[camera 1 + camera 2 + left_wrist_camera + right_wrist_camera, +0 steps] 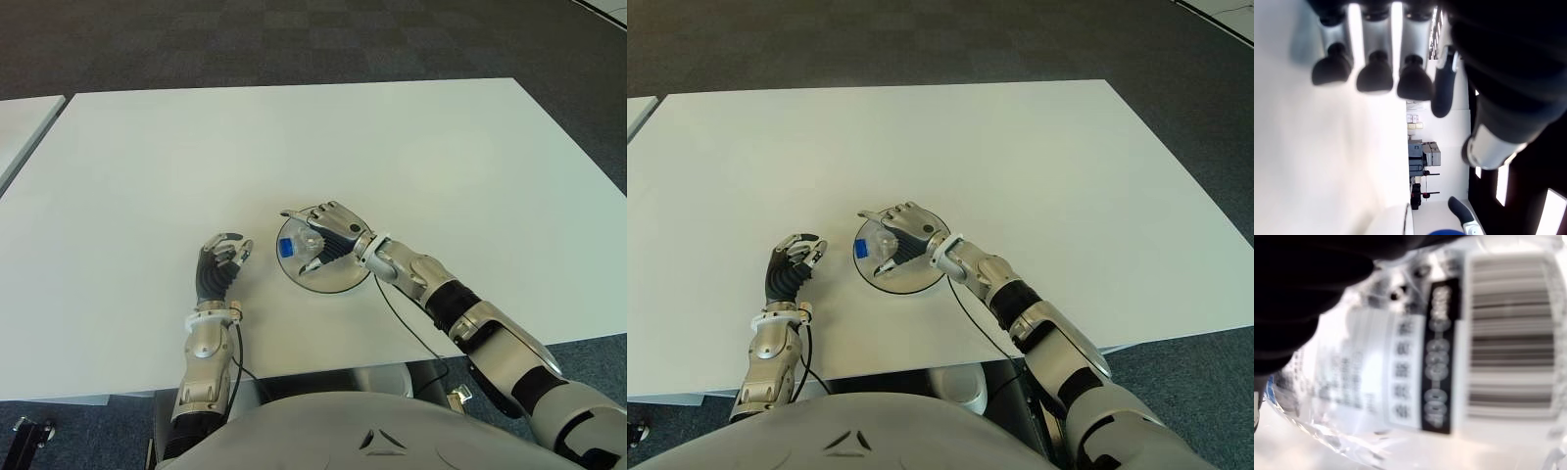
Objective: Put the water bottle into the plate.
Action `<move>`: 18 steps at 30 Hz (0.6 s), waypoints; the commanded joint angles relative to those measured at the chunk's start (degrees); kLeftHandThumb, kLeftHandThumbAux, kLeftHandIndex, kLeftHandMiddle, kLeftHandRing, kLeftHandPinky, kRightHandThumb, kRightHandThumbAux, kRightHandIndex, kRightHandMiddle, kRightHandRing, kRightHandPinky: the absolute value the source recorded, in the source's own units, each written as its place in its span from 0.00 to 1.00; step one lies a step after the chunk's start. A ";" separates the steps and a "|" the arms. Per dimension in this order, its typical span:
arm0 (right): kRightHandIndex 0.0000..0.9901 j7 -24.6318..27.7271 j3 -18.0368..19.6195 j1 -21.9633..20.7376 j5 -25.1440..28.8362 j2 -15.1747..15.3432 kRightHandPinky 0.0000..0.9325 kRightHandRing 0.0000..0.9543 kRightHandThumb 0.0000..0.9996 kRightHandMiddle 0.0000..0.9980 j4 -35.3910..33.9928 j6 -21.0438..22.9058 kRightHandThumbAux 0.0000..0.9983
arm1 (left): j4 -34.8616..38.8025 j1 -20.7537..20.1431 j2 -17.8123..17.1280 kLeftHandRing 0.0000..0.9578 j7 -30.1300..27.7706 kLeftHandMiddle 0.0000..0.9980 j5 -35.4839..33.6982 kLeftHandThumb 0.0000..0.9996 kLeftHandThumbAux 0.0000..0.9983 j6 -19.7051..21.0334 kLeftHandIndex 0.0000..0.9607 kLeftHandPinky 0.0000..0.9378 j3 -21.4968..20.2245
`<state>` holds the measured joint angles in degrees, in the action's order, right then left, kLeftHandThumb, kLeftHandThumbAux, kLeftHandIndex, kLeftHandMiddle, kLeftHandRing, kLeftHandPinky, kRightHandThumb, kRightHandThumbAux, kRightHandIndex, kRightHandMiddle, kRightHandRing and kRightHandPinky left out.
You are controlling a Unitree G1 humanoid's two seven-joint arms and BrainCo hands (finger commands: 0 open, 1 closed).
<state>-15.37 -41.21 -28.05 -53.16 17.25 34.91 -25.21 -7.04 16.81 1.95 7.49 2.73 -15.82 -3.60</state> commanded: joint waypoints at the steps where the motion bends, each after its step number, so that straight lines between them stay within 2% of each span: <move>1: 0.00 0.51 -2.12 2.91 -1.65 0.91 0.00 0.00 0.00 0.00 2.98 -0.04 0.43 | -0.42 -0.07 0.06 0.88 -0.20 0.85 -0.18 0.70 0.72 0.42 0.45 0.88 0.00; 10: 0.00 -3.14 -2.04 3.04 -3.03 1.74 0.00 0.00 0.00 0.00 1.75 0.67 0.49 | -0.09 -0.15 -0.01 0.88 -0.11 0.84 -0.20 0.70 0.72 1.71 0.45 0.87 -0.07; 18: 0.00 -6.06 -1.49 3.82 -4.49 2.71 0.00 0.00 0.00 0.00 -0.57 1.98 0.51 | -0.43 -0.24 -0.38 0.88 -0.12 0.85 0.36 0.70 0.72 0.87 0.45 0.86 0.05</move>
<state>-21.45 -41.75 -27.35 -56.24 18.63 33.39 -24.34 -6.87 16.66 1.86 7.49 2.75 -15.43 -3.60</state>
